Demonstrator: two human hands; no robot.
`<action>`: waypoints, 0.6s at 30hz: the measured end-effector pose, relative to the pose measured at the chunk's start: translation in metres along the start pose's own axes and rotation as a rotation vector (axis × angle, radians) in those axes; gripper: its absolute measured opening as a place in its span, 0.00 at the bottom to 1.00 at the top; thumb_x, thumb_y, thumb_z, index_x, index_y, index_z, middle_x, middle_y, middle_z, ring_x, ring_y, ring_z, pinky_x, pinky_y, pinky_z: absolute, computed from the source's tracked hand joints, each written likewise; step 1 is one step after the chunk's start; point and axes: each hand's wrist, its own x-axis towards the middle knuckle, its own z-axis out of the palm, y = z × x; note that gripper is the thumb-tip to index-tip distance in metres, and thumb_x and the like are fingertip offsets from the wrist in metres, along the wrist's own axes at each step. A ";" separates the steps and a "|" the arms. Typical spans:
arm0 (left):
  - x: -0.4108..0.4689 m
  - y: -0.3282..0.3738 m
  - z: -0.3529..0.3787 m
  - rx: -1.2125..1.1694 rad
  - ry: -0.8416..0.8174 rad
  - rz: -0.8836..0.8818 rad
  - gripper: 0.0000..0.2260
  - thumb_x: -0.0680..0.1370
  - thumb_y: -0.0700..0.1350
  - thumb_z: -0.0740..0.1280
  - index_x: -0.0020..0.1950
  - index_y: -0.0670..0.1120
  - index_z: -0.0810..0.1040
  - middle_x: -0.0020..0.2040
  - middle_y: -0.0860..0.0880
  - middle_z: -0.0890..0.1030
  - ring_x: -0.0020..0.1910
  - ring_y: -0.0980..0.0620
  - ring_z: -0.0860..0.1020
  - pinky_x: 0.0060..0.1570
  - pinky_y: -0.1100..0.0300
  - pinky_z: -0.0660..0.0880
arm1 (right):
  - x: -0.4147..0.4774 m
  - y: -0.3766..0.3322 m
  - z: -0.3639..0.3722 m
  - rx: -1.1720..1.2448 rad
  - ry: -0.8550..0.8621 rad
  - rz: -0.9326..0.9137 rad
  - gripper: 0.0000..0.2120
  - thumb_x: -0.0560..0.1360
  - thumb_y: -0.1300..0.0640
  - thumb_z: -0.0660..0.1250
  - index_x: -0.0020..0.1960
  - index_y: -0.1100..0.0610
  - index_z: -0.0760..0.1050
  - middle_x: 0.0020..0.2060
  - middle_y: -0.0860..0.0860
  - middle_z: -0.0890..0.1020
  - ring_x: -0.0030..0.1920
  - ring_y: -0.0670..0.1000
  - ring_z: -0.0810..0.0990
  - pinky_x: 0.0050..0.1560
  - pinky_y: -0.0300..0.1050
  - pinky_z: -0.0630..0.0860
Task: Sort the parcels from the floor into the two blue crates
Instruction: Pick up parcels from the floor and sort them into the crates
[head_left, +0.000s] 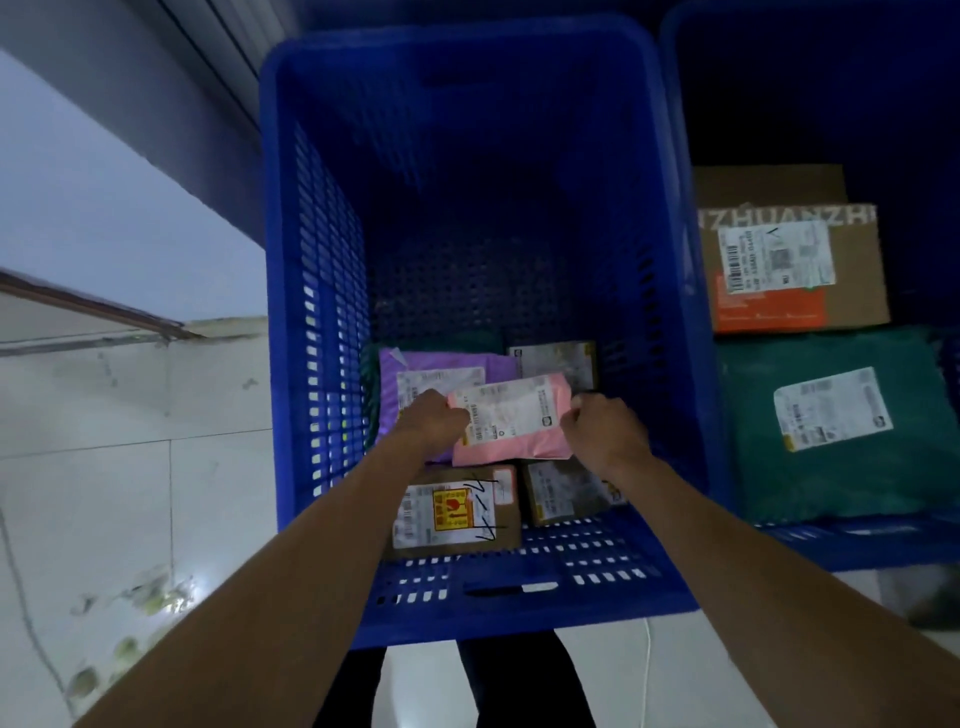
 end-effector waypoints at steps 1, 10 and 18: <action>0.000 -0.008 -0.004 0.006 0.000 -0.009 0.08 0.79 0.43 0.64 0.55 0.40 0.74 0.53 0.43 0.79 0.55 0.43 0.79 0.55 0.52 0.78 | 0.000 -0.002 0.007 0.038 -0.013 -0.011 0.13 0.80 0.57 0.60 0.43 0.62 0.78 0.39 0.58 0.81 0.38 0.57 0.80 0.32 0.43 0.70; -0.008 -0.045 -0.042 0.005 0.123 -0.127 0.18 0.76 0.47 0.65 0.64 0.42 0.74 0.59 0.42 0.81 0.56 0.41 0.79 0.55 0.52 0.78 | -0.016 -0.055 0.046 0.069 -0.096 -0.208 0.11 0.83 0.51 0.58 0.53 0.50 0.79 0.44 0.49 0.81 0.40 0.46 0.80 0.41 0.45 0.79; -0.012 -0.052 -0.030 0.098 0.093 -0.196 0.33 0.79 0.50 0.66 0.78 0.40 0.55 0.68 0.39 0.74 0.66 0.40 0.74 0.63 0.49 0.74 | -0.016 -0.057 0.060 -0.095 -0.115 -0.114 0.16 0.80 0.49 0.64 0.65 0.56 0.72 0.58 0.54 0.77 0.56 0.54 0.78 0.54 0.51 0.78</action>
